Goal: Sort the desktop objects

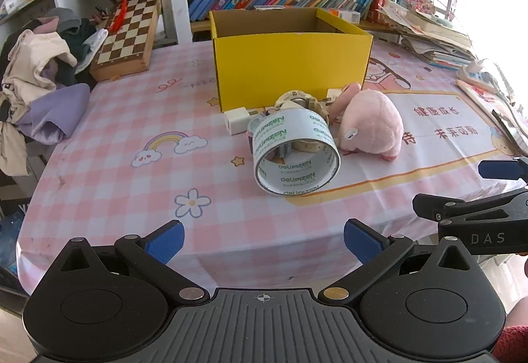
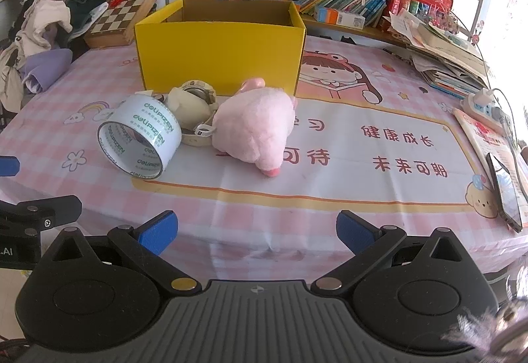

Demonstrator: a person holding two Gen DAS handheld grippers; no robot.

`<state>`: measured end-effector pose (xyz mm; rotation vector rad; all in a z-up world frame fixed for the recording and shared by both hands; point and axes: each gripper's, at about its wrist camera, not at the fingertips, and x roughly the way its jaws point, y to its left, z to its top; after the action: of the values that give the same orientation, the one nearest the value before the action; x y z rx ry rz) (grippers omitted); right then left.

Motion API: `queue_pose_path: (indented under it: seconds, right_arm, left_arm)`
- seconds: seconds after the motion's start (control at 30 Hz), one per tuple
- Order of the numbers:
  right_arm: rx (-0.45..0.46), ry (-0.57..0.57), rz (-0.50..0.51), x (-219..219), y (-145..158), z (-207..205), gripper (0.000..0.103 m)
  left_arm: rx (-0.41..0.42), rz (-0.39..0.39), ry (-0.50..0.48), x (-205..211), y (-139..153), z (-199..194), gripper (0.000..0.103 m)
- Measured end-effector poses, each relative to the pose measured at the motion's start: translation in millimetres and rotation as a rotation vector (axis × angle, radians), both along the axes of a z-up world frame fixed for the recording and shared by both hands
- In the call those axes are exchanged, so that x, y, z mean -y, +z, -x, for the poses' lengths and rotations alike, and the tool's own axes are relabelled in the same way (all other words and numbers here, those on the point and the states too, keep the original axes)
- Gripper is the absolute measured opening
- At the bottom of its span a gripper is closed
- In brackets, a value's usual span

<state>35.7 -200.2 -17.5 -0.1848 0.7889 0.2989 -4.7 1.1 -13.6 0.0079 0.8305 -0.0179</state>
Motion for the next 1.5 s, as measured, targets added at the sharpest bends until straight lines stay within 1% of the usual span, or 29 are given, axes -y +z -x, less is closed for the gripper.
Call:
queue_pose_path:
  seconds: [0.63, 1.5]
  right_arm:
    - [-0.004, 0.001, 0.010, 2.6, 4.1, -1.9, 0.103]
    - [-0.002, -0.006, 0.018, -5.2, 1.3, -5.1, 0.103]
  left_arm:
    - [-0.002, -0.004, 0.000, -0.7, 1.1, -0.8, 0.103]
    - [0.002, 0.010, -0.034, -1.1, 1.8, -3.9, 0.103]
